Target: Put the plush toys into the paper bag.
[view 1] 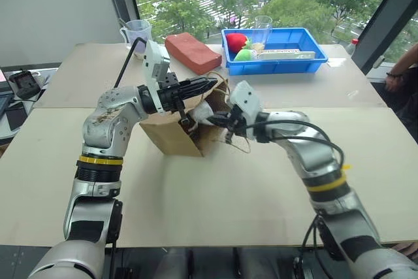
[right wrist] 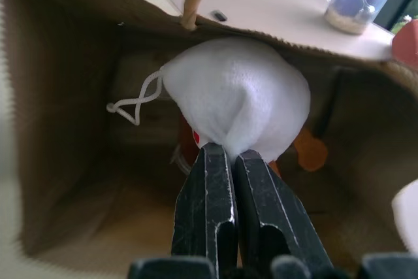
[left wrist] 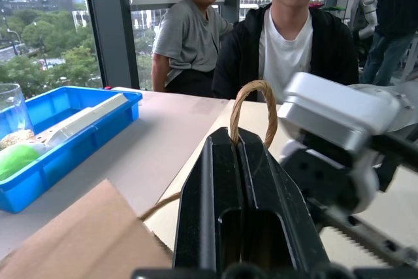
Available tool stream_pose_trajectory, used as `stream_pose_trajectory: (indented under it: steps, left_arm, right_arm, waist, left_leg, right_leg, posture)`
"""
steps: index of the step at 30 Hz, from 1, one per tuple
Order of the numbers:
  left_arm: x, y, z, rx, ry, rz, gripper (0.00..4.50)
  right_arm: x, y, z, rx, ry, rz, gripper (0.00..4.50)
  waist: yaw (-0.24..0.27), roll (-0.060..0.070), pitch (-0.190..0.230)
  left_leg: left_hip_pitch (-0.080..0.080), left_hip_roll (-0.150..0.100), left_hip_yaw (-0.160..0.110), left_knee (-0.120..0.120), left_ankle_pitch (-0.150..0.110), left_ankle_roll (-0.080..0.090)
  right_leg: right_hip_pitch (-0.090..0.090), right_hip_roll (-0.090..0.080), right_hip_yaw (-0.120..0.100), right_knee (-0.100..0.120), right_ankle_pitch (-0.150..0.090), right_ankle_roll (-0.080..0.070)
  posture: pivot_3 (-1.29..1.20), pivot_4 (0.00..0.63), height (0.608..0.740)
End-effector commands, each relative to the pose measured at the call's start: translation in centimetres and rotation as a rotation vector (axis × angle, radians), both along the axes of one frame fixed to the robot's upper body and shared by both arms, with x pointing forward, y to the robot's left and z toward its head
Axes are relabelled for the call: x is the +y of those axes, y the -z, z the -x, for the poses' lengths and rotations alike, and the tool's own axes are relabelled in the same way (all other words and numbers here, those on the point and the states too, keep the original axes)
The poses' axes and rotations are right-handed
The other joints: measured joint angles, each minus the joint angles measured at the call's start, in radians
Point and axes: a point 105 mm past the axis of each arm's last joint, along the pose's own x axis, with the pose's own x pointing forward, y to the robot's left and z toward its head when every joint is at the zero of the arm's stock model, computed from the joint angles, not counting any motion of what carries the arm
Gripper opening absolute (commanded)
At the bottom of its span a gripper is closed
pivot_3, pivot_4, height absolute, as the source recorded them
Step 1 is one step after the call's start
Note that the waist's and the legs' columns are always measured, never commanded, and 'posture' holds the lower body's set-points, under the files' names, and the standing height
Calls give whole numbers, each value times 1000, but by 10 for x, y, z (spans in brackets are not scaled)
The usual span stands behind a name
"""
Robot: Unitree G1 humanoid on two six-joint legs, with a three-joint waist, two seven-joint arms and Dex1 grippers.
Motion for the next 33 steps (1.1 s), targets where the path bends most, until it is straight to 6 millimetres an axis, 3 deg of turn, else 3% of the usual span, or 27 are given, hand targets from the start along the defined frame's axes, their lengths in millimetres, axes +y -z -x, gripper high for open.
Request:
stream_pose_trajectory:
  steps: [1, 3, 4, 8, 16, 23, 29, 33]
  left_arm:
    - [-2, -12, 9, -42, 32, 9, 0]
    - [-2, -11, 10, -41, 32, 7, 0]
    - [-2, -11, 10, -41, 31, 7, 0]
    - [0, -12, 11, -40, 27, 5, 0]
    - [4, -12, 8, -36, 8, 6, 0]
    - [6, -11, 7, -34, -2, 9, 0]
    - [6, -10, 7, -31, -5, 11, 0]
    - [6, -10, 6, -30, -7, 11, 0]
  right_arm:
    - [3, 6, -15, -20, 53, -19, 40]
    - [7, 15, -16, -4, 50, -12, 40]
    - [9, 21, -15, 10, 46, -10, 568]
    - [11, 33, -13, 29, 47, -15, 1767]
    - [-11, 15, -1, 23, 46, -76, 4461]
    - [-42, -4, 22, -6, 24, -47, 4461]
    - [-56, 17, 55, 55, -57, 85, 4461]
    - [-51, 36, 56, 83, -38, 122, 4461]
  waist:
    - [3, 0, 0]
    - [4, 0, 0]
    - [3, 0, 0]
    - [-2, 0, 0]
    - [-7, 0, 0]
    - [-2, 0, 0]
    - [0, 0, 0]
    - [-5, -1, 0]
  left_leg:
    - [0, 0, 0, 0, 0, 0]
    - [-1, -1, 0, -1, 0, 0]
    - [-3, -1, 0, -1, 0, 0]
    - [-6, -1, 0, -1, 2, -4]
    - [-7, -1, 0, -4, 1, -2]
    - [-5, -1, 0, -4, 0, -1]
    - [0, -1, 1, -2, 2, 0]
    - [6, 0, 1, -2, 2, 1]
  right_leg:
    - [0, 0, 0, 0, 0, 0]
    - [-1, 0, -1, 0, 0, 0]
    - [-3, -1, -1, 0, 0, 0]
    - [-9, -1, 0, 8, 0, 0]
    - [-10, -1, -1, 6, 0, 1]
    - [-7, 0, -2, 0, 0, 0]
    - [-1, 0, -1, 0, 1, -1]
    - [5, 1, -1, 0, 1, -1]
  posture:
    - [0, 150, 740]
    - [0, 150, 740]
    - [0, 150, 740]
    - [0, 150, 740]
    - [0, 150, 740]
    - [0, 150, 740]
    - [0, 150, 740]
    - [0, 150, 740]
